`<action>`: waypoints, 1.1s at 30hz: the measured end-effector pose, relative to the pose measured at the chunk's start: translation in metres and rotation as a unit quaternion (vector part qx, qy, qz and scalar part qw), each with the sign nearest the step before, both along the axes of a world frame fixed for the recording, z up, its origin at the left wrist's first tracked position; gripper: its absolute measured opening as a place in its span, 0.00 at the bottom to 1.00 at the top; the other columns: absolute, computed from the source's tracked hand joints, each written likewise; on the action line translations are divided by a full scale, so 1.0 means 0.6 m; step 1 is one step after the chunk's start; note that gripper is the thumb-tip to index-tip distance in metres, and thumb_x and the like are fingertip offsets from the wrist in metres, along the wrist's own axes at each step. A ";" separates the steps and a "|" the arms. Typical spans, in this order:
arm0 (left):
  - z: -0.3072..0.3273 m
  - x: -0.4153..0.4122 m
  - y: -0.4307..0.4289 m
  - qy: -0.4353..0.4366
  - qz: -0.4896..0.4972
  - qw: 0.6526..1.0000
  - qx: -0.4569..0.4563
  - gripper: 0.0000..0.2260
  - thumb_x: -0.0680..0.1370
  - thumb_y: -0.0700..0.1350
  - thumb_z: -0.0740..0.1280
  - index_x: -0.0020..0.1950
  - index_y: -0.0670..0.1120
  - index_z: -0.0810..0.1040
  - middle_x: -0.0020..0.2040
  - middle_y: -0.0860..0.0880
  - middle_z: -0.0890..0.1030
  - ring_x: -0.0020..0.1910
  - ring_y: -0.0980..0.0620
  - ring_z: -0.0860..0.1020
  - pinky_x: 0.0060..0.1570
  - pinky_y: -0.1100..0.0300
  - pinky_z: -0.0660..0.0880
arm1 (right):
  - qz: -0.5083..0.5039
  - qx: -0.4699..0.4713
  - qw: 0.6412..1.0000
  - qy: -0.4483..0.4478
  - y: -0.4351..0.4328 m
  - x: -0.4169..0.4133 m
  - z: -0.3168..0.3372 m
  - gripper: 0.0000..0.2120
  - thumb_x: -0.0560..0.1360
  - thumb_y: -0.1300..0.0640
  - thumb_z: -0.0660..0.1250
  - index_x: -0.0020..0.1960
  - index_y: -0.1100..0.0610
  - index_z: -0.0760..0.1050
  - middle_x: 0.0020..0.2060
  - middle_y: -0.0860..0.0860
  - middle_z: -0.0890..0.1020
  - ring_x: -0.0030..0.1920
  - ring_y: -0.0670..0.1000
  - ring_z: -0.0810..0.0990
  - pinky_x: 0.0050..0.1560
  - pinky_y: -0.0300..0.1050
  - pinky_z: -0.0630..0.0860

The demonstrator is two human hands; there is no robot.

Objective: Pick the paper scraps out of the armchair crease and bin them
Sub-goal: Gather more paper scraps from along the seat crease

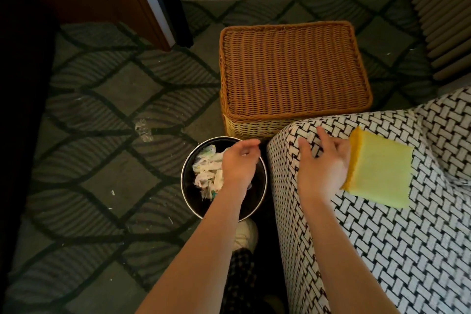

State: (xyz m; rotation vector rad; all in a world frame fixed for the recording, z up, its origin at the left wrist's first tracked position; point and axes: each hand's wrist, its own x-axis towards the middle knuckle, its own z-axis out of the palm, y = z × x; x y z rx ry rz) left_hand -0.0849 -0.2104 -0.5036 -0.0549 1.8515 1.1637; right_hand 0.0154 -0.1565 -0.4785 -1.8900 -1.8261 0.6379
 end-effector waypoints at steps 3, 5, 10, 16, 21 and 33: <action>0.029 0.024 0.040 -0.008 -0.030 0.996 0.082 0.07 0.76 0.37 0.66 0.51 0.44 0.81 0.43 0.51 0.81 0.44 0.54 0.79 0.53 0.60 0.77 | -0.023 -0.004 1.000 0.013 0.011 -0.004 0.000 0.17 0.74 0.52 0.67 0.62 0.56 0.76 0.55 0.53 0.75 0.51 0.51 0.75 0.43 0.39 0.65; 0.044 0.035 0.059 -0.001 -0.049 0.993 0.109 0.09 0.76 0.37 0.66 0.55 0.41 0.80 0.46 0.48 0.81 0.47 0.53 0.79 0.56 0.58 0.76 | -0.027 -0.007 0.999 0.022 0.013 -0.002 0.001 0.14 0.74 0.52 0.67 0.58 0.56 0.78 0.53 0.52 0.76 0.50 0.50 0.75 0.41 0.39 0.65; 0.058 0.042 0.073 0.037 -0.086 0.987 0.134 0.09 0.75 0.35 0.66 0.54 0.40 0.80 0.48 0.47 0.82 0.47 0.53 0.79 0.54 0.59 0.77 | -0.018 -0.016 0.999 0.027 0.015 0.001 0.003 0.10 0.75 0.55 0.65 0.52 0.57 0.81 0.53 0.51 0.77 0.50 0.50 0.75 0.41 0.38 0.64; 0.062 0.030 0.058 -0.013 -0.011 0.994 0.111 0.09 0.76 0.35 0.64 0.43 0.46 0.81 0.48 0.45 0.82 0.52 0.49 0.79 0.59 0.57 0.74 | 0.112 -0.027 0.991 0.074 -0.024 -0.038 0.007 0.08 0.75 0.64 0.64 0.50 0.63 0.81 0.50 0.56 0.80 0.44 0.51 0.78 0.43 0.40 0.72; 0.005 -0.028 -0.014 0.018 0.037 0.998 -0.041 0.09 0.77 0.37 0.63 0.45 0.46 0.81 0.52 0.43 0.82 0.57 0.45 0.78 0.62 0.52 0.72 | 0.236 -0.202 0.950 -0.031 -0.065 -0.084 -0.041 0.13 0.76 0.64 0.60 0.57 0.58 0.79 0.53 0.53 0.81 0.51 0.51 0.79 0.49 0.38 0.71; -0.003 -0.045 -0.048 0.041 -0.014 0.993 -0.107 0.12 0.79 0.39 0.60 0.59 0.41 0.78 0.55 0.47 0.80 0.46 0.54 0.81 0.39 0.66 0.73 | 0.153 -0.347 0.923 0.064 -0.073 -0.069 -0.040 0.12 0.74 0.66 0.62 0.54 0.58 0.80 0.50 0.54 0.83 0.48 0.50 0.81 0.52 0.44 0.79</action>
